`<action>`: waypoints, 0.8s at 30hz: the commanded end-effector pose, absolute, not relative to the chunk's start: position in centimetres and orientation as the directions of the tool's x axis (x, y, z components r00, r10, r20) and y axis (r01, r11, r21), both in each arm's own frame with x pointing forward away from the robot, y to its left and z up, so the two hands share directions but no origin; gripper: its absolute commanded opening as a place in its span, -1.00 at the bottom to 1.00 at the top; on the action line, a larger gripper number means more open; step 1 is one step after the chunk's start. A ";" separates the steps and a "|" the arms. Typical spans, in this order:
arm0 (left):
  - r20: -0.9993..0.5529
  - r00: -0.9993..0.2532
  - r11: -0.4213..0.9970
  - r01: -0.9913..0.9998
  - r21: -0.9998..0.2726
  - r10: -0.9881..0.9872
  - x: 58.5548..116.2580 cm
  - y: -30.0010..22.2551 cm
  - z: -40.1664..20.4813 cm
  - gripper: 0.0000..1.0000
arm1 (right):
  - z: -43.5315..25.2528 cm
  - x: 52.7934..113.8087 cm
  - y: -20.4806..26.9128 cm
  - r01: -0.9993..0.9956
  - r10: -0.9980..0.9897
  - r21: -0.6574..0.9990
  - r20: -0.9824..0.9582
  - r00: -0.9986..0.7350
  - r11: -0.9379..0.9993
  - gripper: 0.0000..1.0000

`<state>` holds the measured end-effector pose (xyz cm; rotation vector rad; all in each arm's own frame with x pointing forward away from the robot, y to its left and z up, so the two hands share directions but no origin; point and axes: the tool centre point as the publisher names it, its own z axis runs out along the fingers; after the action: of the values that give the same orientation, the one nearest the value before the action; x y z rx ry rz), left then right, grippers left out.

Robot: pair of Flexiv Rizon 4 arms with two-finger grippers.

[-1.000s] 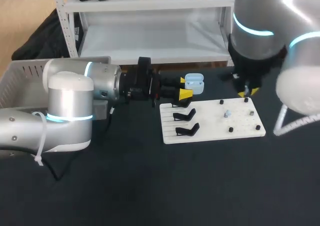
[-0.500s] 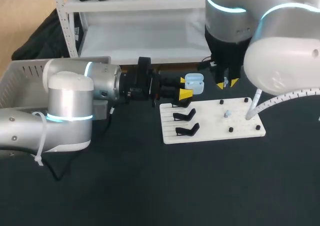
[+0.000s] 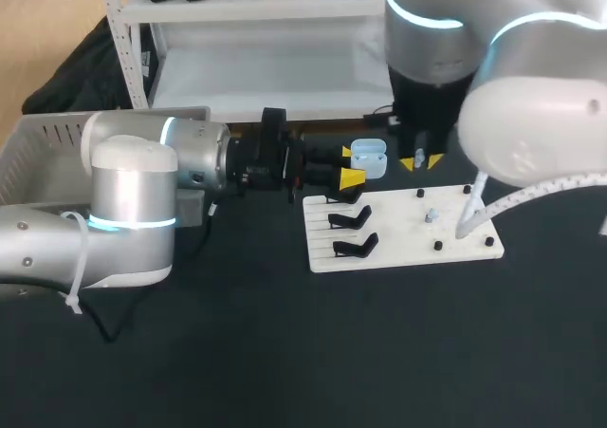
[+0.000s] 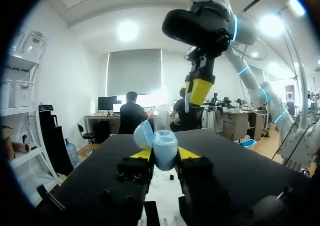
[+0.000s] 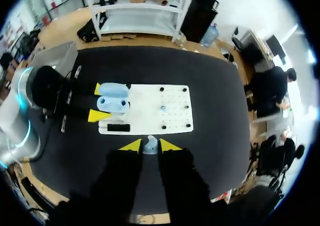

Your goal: Pick up each earbud case from the left stands, insert the matching earbuds, close the lid, and place the case in the box.

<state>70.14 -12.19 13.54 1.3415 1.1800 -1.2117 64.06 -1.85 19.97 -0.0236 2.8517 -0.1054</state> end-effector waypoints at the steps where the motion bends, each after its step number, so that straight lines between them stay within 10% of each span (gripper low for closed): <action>1: -0.997 0.047 -0.090 0.995 0.041 0.058 70.2 -12.2 13.4 -1.00 | 19.6 65.7 -0.1 0.335 0.316 -0.079 -0.187 -0.930 0.939 -1.00; 24: -0.997 0.047 -0.090 0.995 0.041 0.058 70.2 -12.2 13.4 -1.00 | 20.1 66.7 0.9 0.442 0.419 -0.134 -0.169 -0.892 0.887 -1.00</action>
<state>70.14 -12.19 13.54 1.3415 1.1800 -1.2117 66.60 0.75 20.03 0.6667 2.9174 -0.2419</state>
